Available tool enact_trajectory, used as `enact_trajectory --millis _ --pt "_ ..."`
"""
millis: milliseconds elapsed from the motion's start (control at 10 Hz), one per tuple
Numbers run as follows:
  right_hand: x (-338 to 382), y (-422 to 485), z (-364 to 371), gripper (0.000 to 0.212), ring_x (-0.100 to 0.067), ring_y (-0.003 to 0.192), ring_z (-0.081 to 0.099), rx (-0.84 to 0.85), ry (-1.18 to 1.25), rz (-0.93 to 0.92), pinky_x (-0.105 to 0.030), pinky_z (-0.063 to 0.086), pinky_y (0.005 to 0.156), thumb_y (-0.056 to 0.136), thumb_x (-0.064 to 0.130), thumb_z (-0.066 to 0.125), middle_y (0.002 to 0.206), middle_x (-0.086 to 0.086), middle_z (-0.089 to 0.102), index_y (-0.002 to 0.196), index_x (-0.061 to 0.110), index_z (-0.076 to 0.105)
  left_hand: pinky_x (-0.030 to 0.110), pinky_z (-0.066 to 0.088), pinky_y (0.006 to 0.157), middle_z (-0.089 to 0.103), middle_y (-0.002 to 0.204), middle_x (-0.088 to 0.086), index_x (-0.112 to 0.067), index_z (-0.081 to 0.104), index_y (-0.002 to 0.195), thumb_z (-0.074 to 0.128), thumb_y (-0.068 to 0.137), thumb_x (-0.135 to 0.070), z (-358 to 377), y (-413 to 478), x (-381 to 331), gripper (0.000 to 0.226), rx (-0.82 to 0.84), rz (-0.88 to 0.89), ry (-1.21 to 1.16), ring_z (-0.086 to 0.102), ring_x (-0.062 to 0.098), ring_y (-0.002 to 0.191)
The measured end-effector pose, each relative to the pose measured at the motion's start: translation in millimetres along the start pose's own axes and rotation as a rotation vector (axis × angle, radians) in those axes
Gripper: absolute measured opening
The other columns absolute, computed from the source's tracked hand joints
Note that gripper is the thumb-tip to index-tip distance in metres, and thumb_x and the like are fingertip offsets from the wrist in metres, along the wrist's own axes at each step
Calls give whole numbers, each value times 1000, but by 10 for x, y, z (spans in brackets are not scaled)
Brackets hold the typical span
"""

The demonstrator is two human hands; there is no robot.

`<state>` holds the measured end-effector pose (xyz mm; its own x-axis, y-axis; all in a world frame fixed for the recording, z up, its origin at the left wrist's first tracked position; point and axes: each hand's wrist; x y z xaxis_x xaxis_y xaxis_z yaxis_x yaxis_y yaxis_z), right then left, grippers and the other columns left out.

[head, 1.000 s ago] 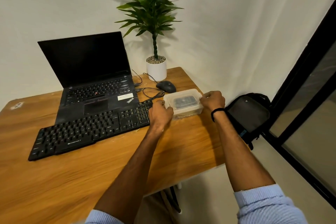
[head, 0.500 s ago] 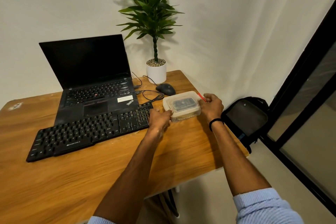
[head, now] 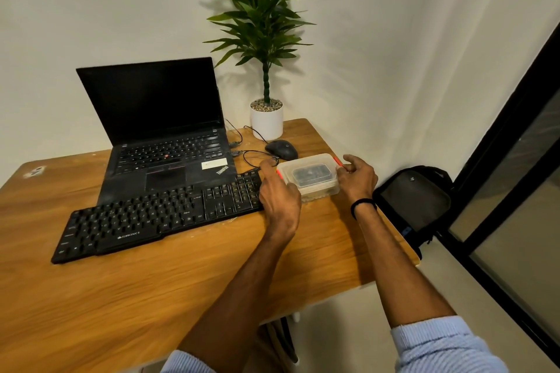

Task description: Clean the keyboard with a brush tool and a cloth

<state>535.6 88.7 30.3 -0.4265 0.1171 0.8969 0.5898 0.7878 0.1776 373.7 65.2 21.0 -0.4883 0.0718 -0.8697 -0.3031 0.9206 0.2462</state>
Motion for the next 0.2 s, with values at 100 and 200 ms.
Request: enact_trajectory --millis 100,200 --pt "48 -20 -28 34 -26 105 66 27 -15 8 -40 52 100 87 9 71 118 -12 70 121 7 68 45 62 75 69 96 9 -14 35 139 74 84 3 -99 25 -84 70 45 36 48 69 28 86" --pt "6 -72 -13 35 -32 115 58 34 -94 -16 -46 50 99 91 19 69 121 -14 68 124 7 65 47 61 79 71 95 6 -13 32 147 82 85 -13 -182 11 -19 79 72 50 71 71 27 87"
Point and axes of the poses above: each hand's wrist, its own y-axis towards the middle knuckle, its own z-axis out of the palm, x = y × z
